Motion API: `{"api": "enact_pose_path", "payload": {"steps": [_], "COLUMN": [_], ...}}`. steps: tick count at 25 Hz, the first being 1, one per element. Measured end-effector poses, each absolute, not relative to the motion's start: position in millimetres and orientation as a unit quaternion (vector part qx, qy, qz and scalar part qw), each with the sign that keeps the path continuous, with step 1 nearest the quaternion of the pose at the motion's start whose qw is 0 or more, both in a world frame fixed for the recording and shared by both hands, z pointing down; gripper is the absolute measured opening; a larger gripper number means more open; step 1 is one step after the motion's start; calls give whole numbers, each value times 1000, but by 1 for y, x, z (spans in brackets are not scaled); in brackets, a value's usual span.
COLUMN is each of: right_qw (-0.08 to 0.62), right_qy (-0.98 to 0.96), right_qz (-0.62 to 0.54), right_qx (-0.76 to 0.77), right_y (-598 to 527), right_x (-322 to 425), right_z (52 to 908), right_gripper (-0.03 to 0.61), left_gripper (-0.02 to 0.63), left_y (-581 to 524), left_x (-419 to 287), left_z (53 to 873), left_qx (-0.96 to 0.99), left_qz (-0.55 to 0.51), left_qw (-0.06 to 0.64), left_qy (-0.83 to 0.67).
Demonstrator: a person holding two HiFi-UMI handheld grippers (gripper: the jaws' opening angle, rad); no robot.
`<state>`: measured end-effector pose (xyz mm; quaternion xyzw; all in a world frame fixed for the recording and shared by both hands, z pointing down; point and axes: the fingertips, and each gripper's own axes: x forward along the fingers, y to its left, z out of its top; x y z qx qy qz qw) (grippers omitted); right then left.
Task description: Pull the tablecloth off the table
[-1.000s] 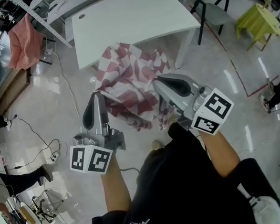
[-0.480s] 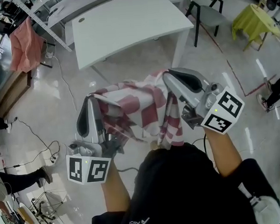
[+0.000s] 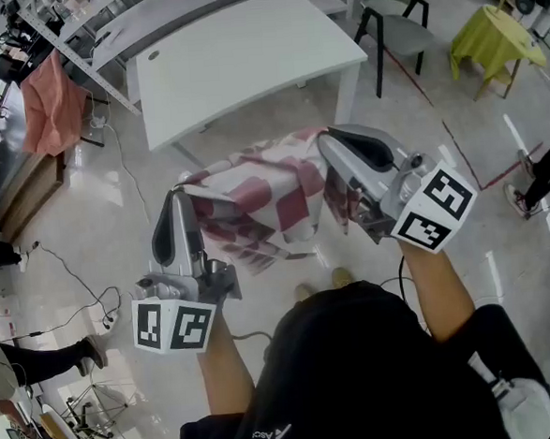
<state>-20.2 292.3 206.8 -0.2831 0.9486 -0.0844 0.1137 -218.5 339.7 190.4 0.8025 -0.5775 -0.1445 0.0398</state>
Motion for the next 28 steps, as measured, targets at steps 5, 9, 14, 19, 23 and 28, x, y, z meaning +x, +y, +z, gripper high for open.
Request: {"api": "enact_pose_path", "payload": {"steps": [5, 9, 14, 19, 23, 28], "right_qw": [112, 109, 103, 100, 95, 86], "right_qy": [945, 943, 942, 941, 941, 942], "right_qz": [-76, -72, -69, -71, -67, -65], "right_qx": [-299, -305, -311, -316, -319, -319], "right_y": [289, 278, 287, 290, 291, 294], "right_x": [-7, 7, 2, 5, 14, 1], "right_z": [207, 203, 204, 207, 209, 208], "right_gripper": [3, 3, 3, 3, 3, 3], "left_gripper": [11, 11, 11, 11, 11, 11], "left_y": [340, 328, 334, 335, 337, 340], "left_x": [-212, -199, -204, -201, -192, -203], "left_z": [190, 185, 183, 182, 183, 181], "left_qx": [807, 810, 813, 815, 815, 813], "left_qz": [-141, -138, -136, -135, -133, -134], "left_qw": [34, 34, 34, 35, 36, 40], "left_qy": [-572, -570, -565, -562, -563, -565]}}
